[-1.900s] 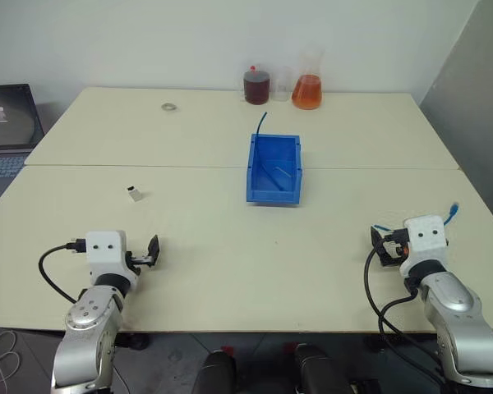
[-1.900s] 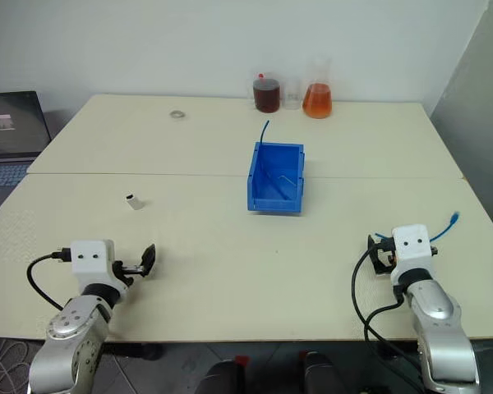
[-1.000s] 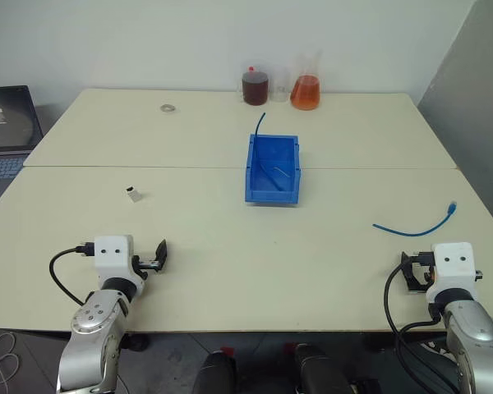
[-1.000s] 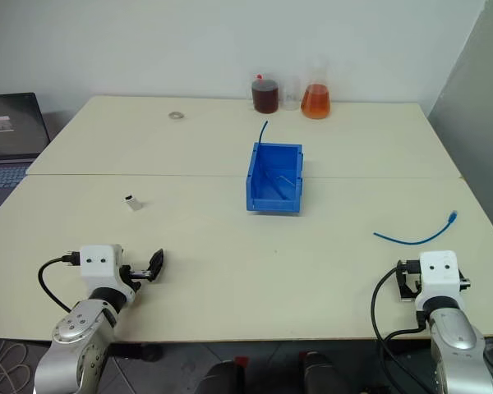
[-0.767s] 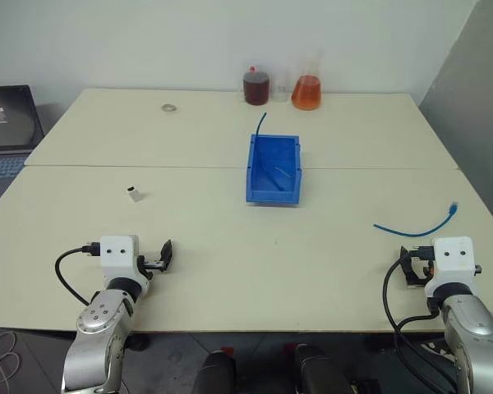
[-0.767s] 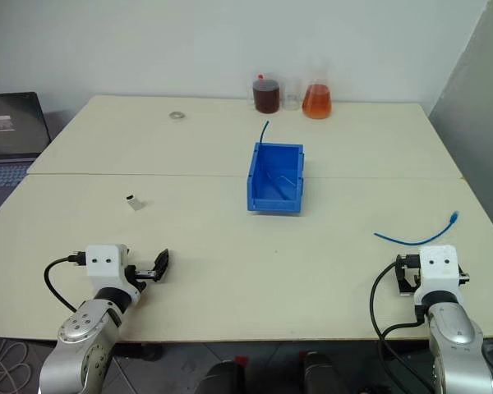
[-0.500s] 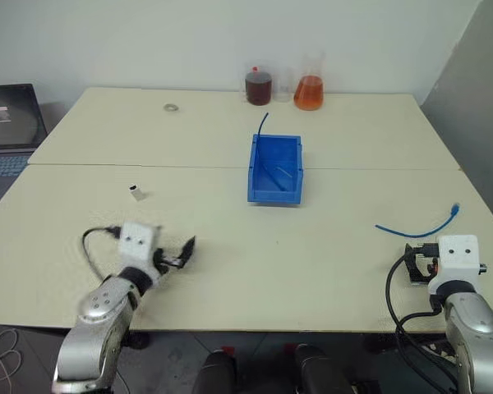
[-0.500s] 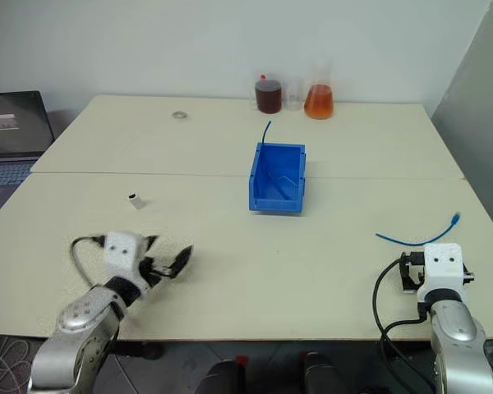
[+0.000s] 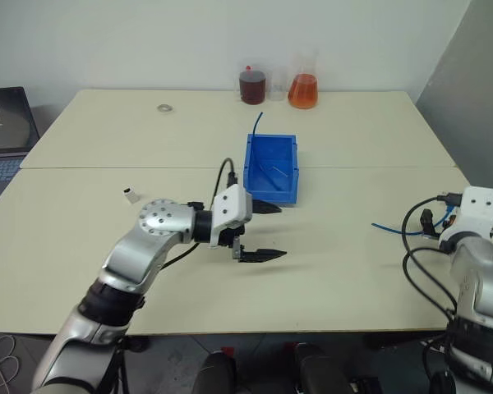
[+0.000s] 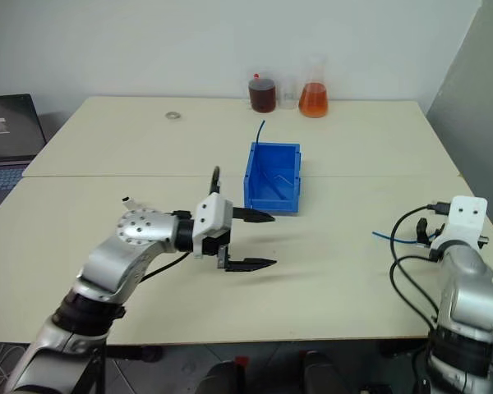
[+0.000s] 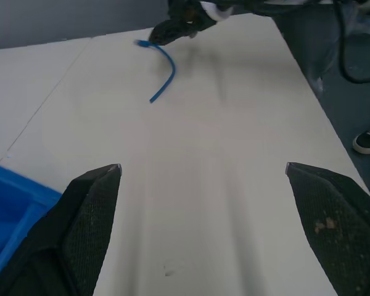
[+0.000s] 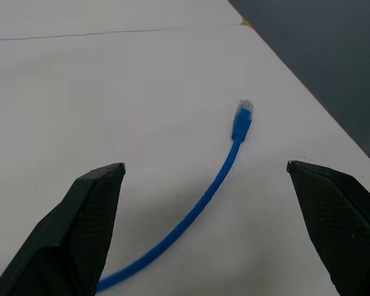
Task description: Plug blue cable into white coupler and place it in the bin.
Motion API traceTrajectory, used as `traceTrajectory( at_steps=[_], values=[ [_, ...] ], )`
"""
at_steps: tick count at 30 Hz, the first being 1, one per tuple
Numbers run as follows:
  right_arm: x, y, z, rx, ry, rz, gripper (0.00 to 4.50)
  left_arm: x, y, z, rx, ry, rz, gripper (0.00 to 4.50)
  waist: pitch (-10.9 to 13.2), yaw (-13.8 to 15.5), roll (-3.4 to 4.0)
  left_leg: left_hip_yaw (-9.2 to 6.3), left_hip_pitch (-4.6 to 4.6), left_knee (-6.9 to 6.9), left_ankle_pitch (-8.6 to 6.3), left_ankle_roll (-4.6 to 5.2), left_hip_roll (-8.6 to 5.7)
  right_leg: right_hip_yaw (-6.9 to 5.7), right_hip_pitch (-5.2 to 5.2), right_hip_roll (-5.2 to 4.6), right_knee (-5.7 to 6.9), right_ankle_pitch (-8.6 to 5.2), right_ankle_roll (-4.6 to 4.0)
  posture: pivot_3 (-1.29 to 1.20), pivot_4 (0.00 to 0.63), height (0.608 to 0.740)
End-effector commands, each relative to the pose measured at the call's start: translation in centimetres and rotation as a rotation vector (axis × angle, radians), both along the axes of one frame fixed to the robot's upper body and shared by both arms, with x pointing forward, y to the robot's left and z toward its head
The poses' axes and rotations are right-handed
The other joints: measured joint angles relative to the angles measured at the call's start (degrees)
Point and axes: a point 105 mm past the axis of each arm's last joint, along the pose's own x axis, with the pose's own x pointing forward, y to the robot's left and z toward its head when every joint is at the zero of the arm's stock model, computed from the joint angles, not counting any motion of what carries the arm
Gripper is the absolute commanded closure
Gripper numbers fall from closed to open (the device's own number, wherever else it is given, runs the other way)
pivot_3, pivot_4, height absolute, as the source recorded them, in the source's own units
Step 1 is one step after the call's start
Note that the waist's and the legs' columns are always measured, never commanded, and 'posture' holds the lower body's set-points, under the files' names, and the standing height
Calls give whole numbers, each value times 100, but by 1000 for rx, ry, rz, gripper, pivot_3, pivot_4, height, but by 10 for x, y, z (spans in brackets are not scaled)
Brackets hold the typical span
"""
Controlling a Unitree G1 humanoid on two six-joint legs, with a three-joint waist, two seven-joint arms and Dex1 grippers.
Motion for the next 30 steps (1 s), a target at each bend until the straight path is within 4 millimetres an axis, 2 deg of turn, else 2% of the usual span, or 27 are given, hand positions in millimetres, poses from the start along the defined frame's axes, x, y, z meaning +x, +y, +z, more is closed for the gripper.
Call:
traceTrajectory(
  at_steps=[1, 7, 14, 17, 25, 30],
  values=[
    [8, -20, 1, 63, 12, -87, 32, -2, -7, -1, 11, -48, -70, 0, 0, -19, 0, 0, 1, -1, 0, 0, 0, 0, 0, 0, 0, 0, 0, 0, 150, 740],
    [13, -16, -10, 152, 38, -118, 32, 0, -6, -3, -11, -38, -42, 0, 0, -19, 2, -3, -5, -8, -2, 3, 1, -1, -6, -2, 5, -4, -8, 0, 150, 740],
    [16, -7, -21, 169, 41, -106, 1474, 3, -1, -1, -28, -37, 5, 0, 0, -28, 3, -4, -3, -3, -2, 3, 0, -3, -5, -3, 12, -4, -6, 0, 150, 740],
    [17, -9, -23, 173, 40, -109, 2386, 2, 0, 3, -40, -25, 13, 0, 0, -31, 3, -4, -3, -2, -2, 3, 0, -3, -5, -3, 12, -4, -6, 0, 150, 740],
    [14, -11, -27, 156, 49, -108, 4404, 1, 4, 5, -46, -22, 40, 0, 0, -32, 3, -4, -3, -2, -2, 3, 0, -3, -5, -3, 12, -4, -6, 0, 150, 740],
    [15, 3, -6, -1, 39, 87, 4468, 4, 7, 3, -78, -38, 92, 0, 0, -18, 4, -5, -3, -3, -2, 3, 0, -3, -5, -3, 9, -4, -6, 0, 150, 740]
  ],
)
